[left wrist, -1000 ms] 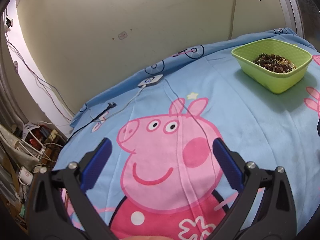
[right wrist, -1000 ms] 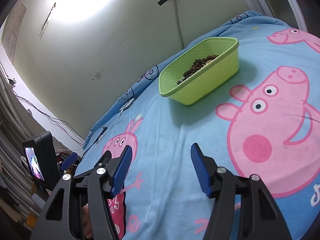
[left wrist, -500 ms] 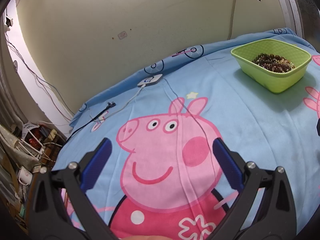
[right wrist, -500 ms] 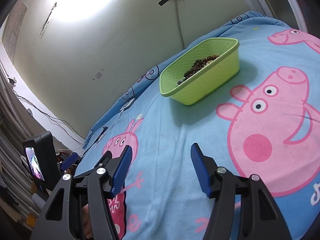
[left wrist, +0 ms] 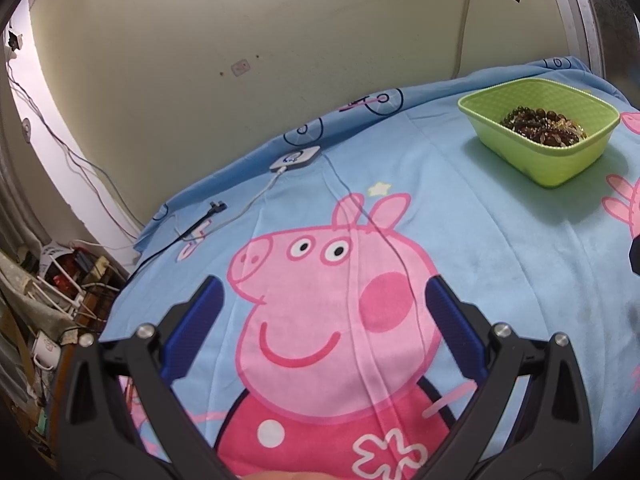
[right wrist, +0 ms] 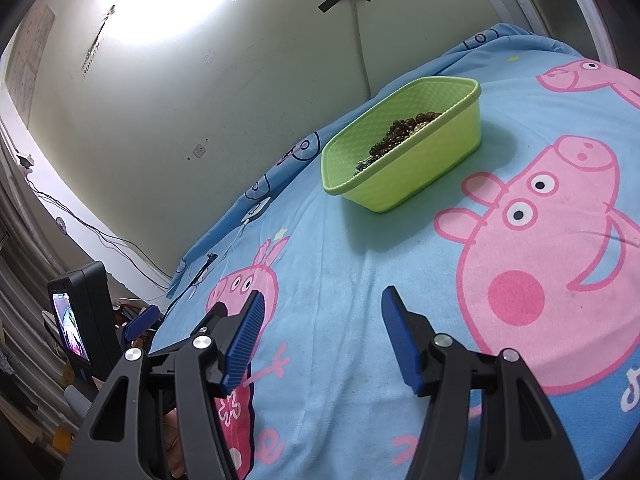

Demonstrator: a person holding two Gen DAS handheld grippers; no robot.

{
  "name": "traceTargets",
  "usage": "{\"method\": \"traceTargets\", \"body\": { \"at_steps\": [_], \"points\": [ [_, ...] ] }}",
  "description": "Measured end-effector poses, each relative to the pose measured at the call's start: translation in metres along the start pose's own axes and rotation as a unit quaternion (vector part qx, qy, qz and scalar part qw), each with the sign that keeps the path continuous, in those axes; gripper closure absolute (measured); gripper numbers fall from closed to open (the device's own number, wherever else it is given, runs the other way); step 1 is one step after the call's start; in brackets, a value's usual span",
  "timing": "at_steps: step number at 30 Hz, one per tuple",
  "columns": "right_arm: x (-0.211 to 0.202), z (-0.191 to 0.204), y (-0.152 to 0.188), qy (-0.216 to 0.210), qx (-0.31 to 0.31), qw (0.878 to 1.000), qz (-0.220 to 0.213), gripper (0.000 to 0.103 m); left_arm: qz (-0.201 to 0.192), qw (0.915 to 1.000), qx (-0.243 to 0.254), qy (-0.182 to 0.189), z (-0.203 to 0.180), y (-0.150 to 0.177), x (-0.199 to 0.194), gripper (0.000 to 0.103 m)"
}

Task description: Organize jewelry

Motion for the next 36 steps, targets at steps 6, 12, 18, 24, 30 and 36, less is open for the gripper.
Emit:
{"method": "traceTargets", "body": {
  "at_steps": [6,12,18,24,30,36],
  "points": [
    [-0.001,0.000,0.000,0.000,0.000,1.000,-0.001,0.061,0.000,1.0000,0.001,0.004,-0.001,0.000,0.001,0.006],
    [-0.001,0.000,-0.001,0.000,0.000,1.000,0.000,0.061,0.002,0.9999,0.002,0.013,-0.003,0.000,0.002,0.006],
    [0.000,0.000,0.000,0.000,0.001,1.000,0.000,0.061,0.009,0.9996,-0.001,0.026,-0.006,0.002,0.003,0.006],
    [0.000,0.000,-0.001,0.000,0.001,1.000,0.001,0.061,0.016,0.9987,-0.006,0.047,-0.008,0.006,0.006,0.006],
    [0.000,0.001,0.003,0.004,0.001,1.000,0.000,0.061,0.027,0.9972,-0.013,0.068,-0.011,0.009,0.009,0.006],
    [0.001,0.000,0.004,0.018,-0.006,1.000,-0.001,0.058,0.037,0.9961,-0.018,0.078,-0.011,0.012,0.016,0.006]
  ]
}}
Point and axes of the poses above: each gripper's, at about its wrist camera, not at the fingertips, and x roughly the way its jaws point, z to its left, y to its underside, the point moved 8 cm from there along x, roughly the way its jaws point, and after that the axes turned 6 degrees about -z, right-handed, at the moved point
